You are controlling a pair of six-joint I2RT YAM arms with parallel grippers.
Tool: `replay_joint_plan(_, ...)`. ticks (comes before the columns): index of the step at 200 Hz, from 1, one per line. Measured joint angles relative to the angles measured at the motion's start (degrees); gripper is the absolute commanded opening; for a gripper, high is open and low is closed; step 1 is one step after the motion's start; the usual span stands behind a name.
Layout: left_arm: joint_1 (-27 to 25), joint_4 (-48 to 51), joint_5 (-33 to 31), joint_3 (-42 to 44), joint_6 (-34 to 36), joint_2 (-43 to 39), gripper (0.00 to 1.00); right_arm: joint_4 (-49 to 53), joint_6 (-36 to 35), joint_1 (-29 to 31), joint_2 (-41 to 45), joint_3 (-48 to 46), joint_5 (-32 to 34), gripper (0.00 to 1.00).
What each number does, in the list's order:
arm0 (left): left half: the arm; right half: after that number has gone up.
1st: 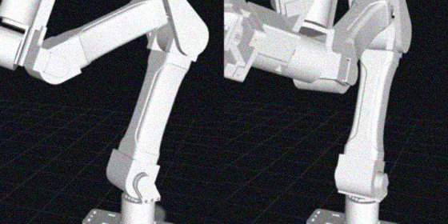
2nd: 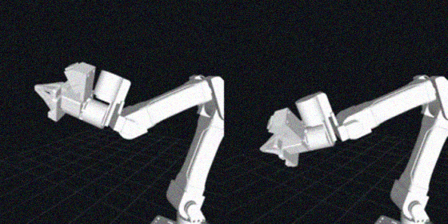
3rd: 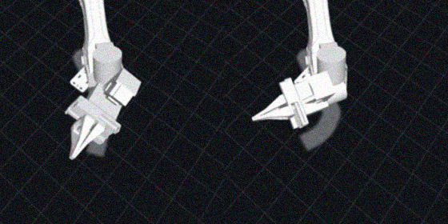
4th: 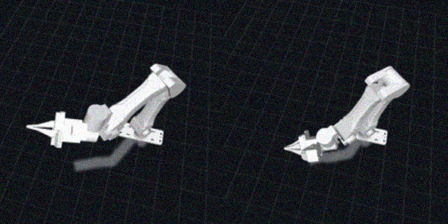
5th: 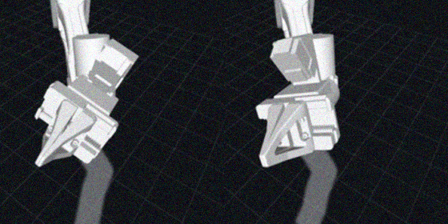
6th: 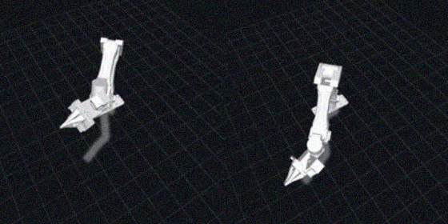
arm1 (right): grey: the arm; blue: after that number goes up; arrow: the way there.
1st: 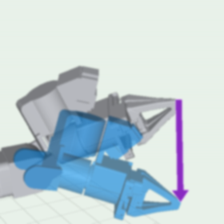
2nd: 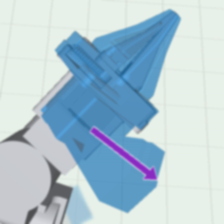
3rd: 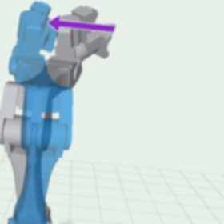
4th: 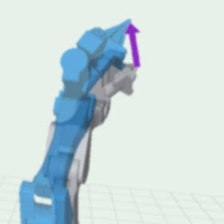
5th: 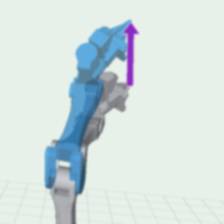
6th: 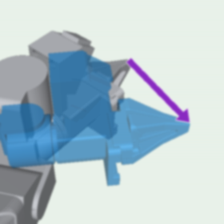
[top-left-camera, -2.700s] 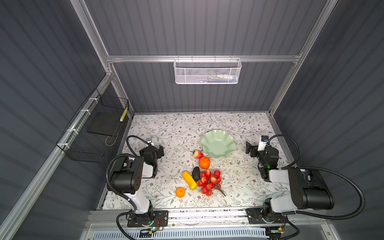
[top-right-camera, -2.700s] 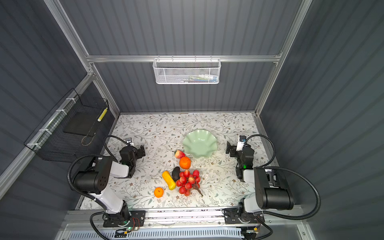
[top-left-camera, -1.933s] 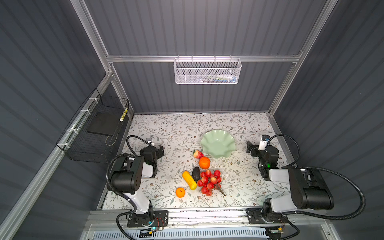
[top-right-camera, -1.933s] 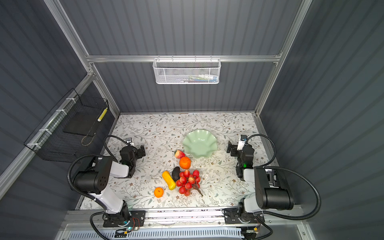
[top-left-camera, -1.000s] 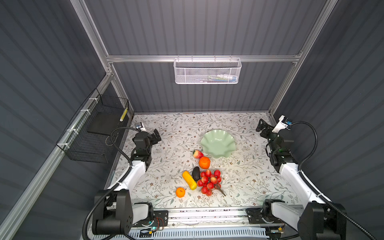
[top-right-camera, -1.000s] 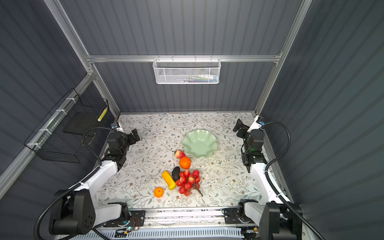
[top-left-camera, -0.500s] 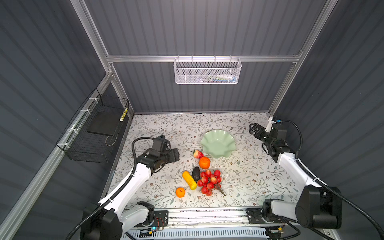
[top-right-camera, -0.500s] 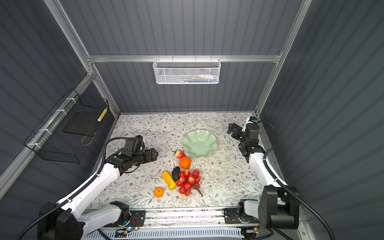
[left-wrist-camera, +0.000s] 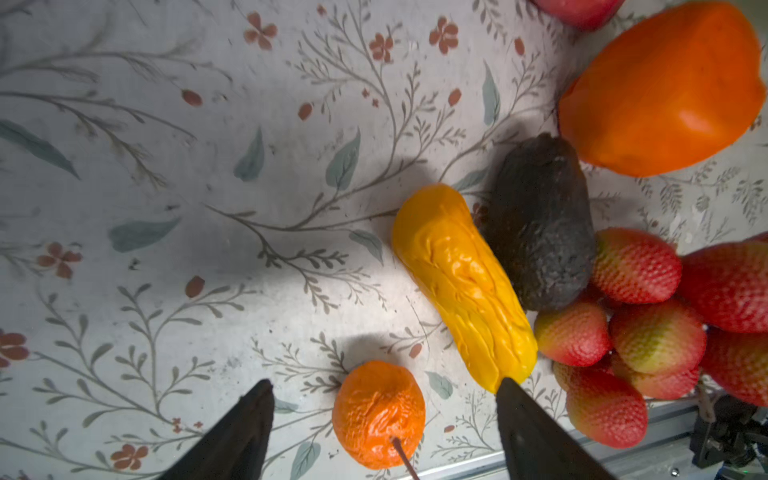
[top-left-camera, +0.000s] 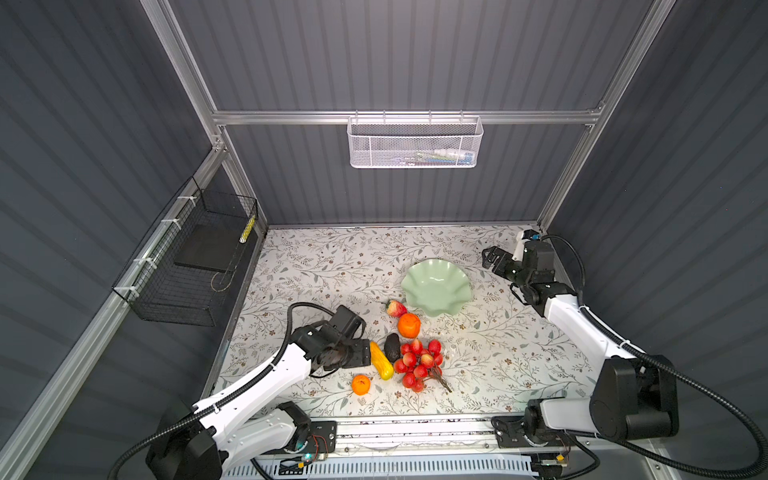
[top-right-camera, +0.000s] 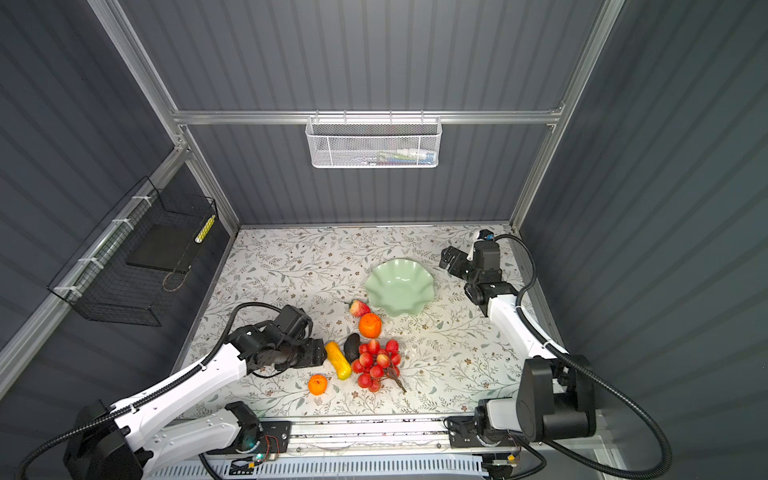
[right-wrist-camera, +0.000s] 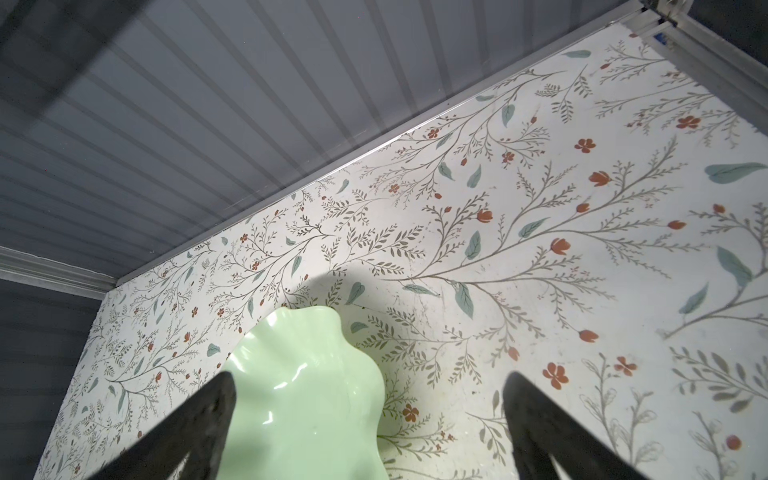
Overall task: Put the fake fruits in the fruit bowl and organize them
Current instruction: 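Reach the left gripper to the small tangerine and grasp it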
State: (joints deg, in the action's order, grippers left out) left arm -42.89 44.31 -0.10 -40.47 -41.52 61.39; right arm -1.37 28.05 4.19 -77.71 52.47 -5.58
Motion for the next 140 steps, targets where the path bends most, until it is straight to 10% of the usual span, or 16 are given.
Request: replay_joint_plan(140, -8.9, -3.7, 2.3, 4.4, -5.9, 7.9, 0.43, 0.2, 0.4, 0.3, -0.7, 0.3, 1.1, 0.99)
